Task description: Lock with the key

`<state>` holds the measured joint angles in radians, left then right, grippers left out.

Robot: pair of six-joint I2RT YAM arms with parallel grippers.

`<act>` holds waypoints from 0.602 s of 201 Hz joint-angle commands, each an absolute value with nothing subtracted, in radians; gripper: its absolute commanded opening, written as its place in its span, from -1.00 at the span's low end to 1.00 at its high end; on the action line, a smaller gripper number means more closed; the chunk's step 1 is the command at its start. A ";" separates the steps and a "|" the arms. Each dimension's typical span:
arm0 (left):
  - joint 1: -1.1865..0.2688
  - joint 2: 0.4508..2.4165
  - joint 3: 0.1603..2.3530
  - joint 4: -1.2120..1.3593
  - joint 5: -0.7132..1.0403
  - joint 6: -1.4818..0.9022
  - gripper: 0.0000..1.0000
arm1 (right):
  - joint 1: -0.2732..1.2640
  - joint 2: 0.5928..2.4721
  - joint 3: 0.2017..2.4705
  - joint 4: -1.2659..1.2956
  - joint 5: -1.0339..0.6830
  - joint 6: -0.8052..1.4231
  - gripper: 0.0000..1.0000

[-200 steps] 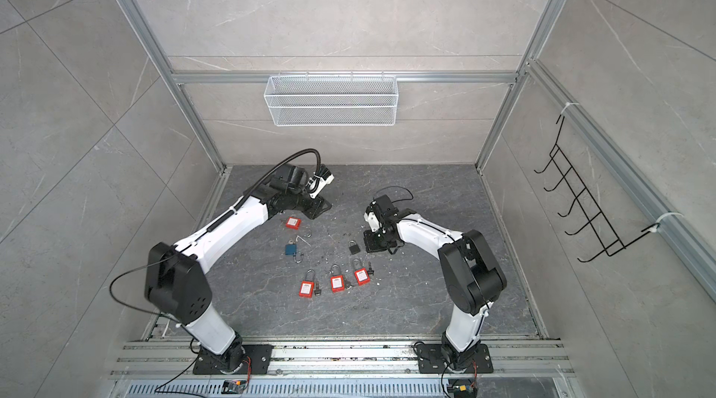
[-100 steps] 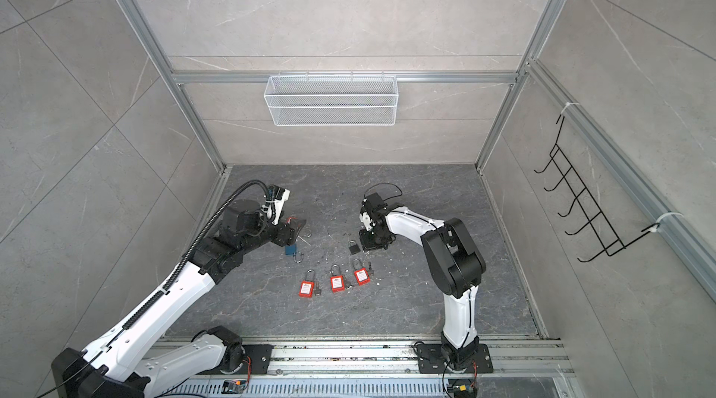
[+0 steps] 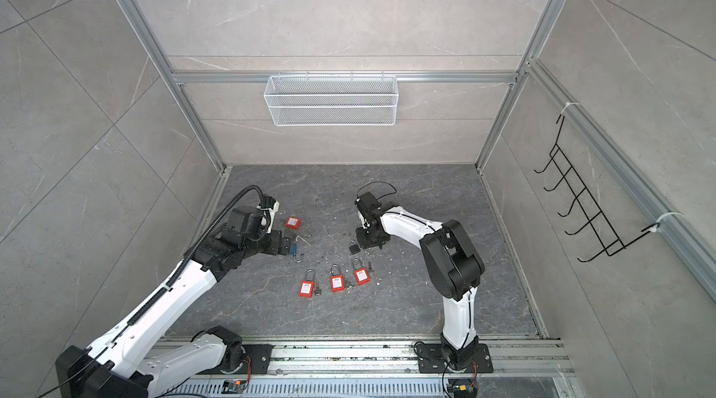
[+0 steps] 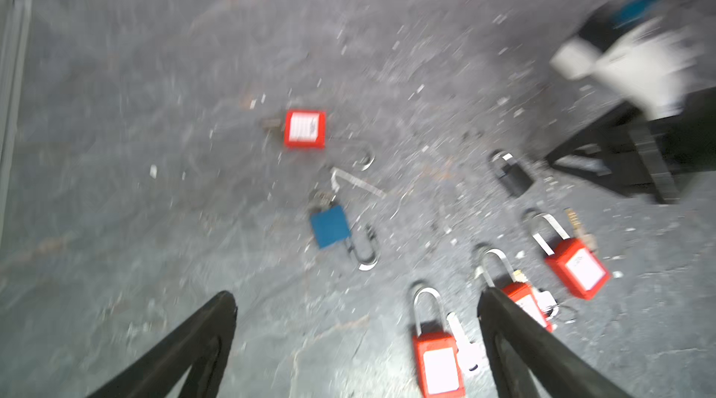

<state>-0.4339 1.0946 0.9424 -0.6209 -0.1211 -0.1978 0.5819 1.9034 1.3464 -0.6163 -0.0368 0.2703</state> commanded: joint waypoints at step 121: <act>-0.298 1.622 1.039 -0.691 0.078 -0.431 0.99 | 0.833 1.677 1.231 -0.547 0.248 0.685 -0.03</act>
